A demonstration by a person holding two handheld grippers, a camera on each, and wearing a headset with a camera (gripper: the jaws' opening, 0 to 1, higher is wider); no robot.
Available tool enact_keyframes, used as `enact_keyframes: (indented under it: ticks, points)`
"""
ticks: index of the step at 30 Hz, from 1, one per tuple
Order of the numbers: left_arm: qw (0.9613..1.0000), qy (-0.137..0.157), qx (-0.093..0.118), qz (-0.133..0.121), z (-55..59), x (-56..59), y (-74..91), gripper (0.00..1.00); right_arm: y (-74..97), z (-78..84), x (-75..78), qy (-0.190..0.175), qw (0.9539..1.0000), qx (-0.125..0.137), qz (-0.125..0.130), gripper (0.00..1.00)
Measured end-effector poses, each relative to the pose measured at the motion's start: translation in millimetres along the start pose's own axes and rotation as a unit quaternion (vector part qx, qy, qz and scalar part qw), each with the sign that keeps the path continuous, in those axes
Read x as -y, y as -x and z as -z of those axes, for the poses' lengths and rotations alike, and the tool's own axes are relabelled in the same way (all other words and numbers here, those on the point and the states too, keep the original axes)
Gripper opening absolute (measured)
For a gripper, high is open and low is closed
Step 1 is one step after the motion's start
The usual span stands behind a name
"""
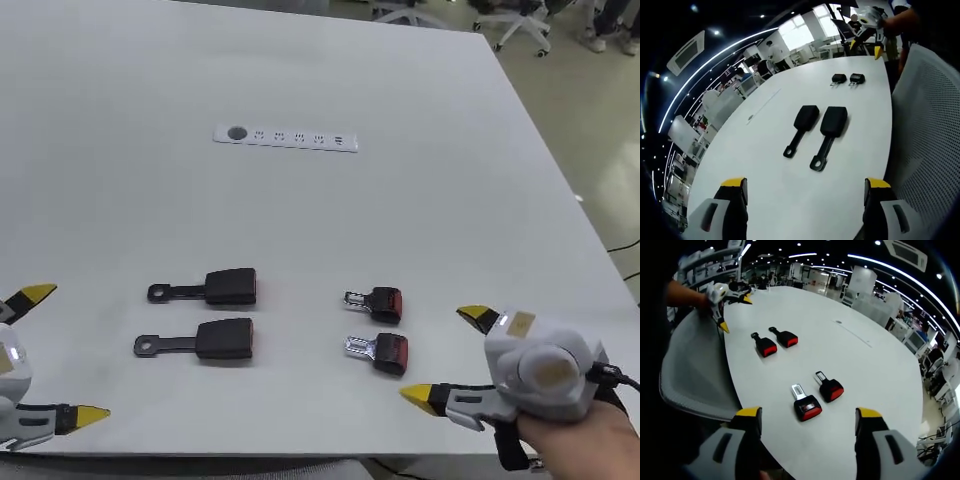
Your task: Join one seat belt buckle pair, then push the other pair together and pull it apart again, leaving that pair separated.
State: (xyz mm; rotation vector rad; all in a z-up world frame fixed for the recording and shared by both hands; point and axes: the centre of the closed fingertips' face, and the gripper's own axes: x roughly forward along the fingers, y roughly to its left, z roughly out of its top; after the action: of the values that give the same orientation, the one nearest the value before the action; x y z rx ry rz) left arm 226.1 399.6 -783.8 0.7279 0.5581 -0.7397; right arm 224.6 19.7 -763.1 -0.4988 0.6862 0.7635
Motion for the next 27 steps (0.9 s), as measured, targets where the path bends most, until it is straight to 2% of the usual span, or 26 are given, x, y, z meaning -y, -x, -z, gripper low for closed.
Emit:
enact_keyframes:
  ticks: [3, 10, 19, 22, 24, 27]
  points:
    - [0.9996, -0.022, -0.011, 0.009, 5.1, 4.0, -1.1, 0.98, -0.4, 0.5, 0.2, -0.003, 1.0, 0.001, 0.003, 0.79]
    - [0.9997, -0.01, -0.014, 0.016, 5.7, 7.2, -1.8, 0.97, -1.8, 5.6, 3.9, 0.023, 0.9995, -0.005, 0.02, 0.99]
    - [0.9999, 0.005, -0.012, 0.01, 6.9, 3.1, -1.0, 0.97, -2.3, 16.7, 2.7, 0.021, 0.9993, -0.014, 0.027, 1.0]
    - [0.9999, 0.008, -0.012, 0.008, 6.9, 2.0, -0.7, 0.97, -3.0, 23.7, -3.0, 0.025, 0.9989, -0.035, 0.019, 0.94]
    - [0.9999, 0.007, -0.014, 0.005, 7.7, 0.8, -0.3, 0.97, -2.7, 22.4, -3.5, 0.017, 0.9992, -0.03, 0.021, 0.93]
    - [0.9996, 0.013, -0.025, 0.009, 11.7, 1.5, 1.5, 0.89, -2.6, 22.6, -6.4, 0.022, 0.9991, -0.031, 0.02, 0.92]
